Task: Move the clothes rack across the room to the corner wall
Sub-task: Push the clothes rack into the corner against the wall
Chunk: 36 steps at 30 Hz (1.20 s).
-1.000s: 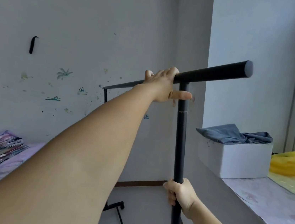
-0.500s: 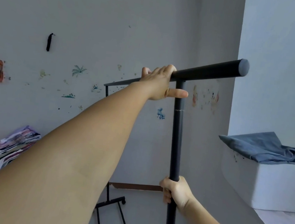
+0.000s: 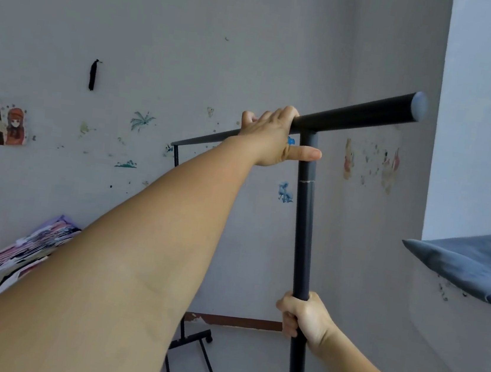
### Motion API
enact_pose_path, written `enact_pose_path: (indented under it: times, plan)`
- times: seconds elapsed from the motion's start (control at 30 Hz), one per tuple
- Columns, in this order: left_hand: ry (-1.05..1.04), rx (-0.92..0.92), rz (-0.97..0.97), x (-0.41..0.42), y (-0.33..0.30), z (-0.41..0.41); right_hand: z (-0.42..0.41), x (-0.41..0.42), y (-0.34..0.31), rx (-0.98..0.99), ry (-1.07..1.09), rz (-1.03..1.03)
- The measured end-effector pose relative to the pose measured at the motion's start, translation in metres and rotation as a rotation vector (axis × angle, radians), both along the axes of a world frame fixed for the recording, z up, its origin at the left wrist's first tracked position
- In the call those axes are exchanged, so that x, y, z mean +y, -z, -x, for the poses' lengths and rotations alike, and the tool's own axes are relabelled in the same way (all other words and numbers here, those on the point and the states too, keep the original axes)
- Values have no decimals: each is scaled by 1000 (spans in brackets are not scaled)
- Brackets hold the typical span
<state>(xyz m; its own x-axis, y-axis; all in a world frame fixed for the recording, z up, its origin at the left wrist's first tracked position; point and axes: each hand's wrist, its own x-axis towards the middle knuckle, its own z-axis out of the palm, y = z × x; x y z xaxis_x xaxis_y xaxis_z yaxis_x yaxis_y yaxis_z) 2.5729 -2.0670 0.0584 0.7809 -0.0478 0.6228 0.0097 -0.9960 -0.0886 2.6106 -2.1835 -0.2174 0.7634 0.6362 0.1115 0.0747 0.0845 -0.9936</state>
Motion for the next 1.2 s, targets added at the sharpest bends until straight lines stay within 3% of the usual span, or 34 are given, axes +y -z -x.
enact_pose_path:
  times: [0.37, 1.2]
  plan:
    - [-63, -7, -31, 41, 3, -104, -106, 43, -6, 91, -61, -16]
    - [-232, -14, -7, 109, 2, -279, -299, 118, -8, 71, -243, 17]
